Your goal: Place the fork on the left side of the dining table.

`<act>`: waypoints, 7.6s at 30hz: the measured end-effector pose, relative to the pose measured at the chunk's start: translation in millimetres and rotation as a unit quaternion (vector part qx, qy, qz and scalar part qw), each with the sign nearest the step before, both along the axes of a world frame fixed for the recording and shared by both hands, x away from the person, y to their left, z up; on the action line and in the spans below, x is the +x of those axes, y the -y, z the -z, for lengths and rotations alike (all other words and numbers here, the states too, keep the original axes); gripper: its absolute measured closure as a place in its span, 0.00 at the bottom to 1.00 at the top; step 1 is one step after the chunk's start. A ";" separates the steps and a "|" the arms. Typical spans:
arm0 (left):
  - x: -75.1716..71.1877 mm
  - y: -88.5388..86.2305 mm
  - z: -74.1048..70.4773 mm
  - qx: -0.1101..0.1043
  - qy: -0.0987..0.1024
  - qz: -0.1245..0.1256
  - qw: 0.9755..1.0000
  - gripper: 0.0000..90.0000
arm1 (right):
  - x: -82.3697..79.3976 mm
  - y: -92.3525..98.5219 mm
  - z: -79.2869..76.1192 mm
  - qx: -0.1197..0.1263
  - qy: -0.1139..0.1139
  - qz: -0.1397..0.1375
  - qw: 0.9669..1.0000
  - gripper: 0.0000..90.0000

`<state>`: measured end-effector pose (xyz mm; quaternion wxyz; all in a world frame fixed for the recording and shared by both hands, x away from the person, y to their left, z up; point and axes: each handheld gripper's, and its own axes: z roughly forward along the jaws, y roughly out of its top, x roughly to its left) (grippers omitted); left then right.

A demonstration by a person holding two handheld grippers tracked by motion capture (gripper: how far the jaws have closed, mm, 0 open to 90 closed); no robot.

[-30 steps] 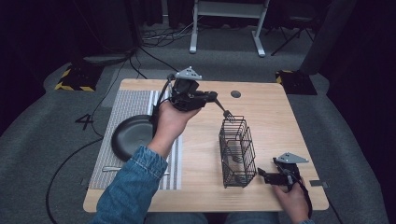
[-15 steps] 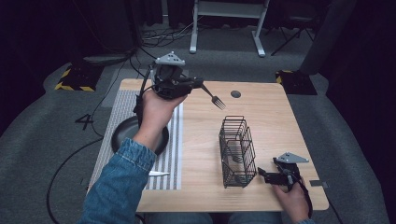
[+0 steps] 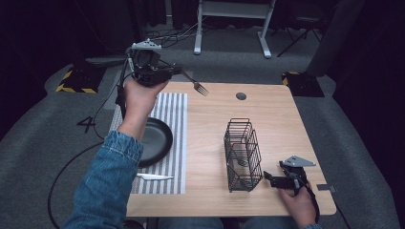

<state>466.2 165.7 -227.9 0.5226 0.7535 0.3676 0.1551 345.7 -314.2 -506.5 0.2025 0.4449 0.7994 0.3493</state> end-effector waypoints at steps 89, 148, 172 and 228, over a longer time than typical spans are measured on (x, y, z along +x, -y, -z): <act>92.4 -103.8 154.1 -0.010 -0.191 -0.174 0.966 0.92 | 2.2 -0.7 -0.1 0.000 0.000 0.003 1.000 0.18; 97.1 -159.8 216.5 -0.018 -0.252 -0.235 0.939 0.67 | 3.7 -1.3 -0.1 -0.001 0.000 0.007 1.000 0.17; 111.3 -168.4 219.8 -0.019 -0.247 -0.241 0.938 0.65 | 4.9 -1.1 -0.1 -0.003 0.001 0.011 1.000 0.17; -60.6 -174.0 138.0 0.024 -0.079 -0.146 0.986 0.53 | 5.1 -0.9 0.0 -0.002 0.000 0.010 1.000 0.17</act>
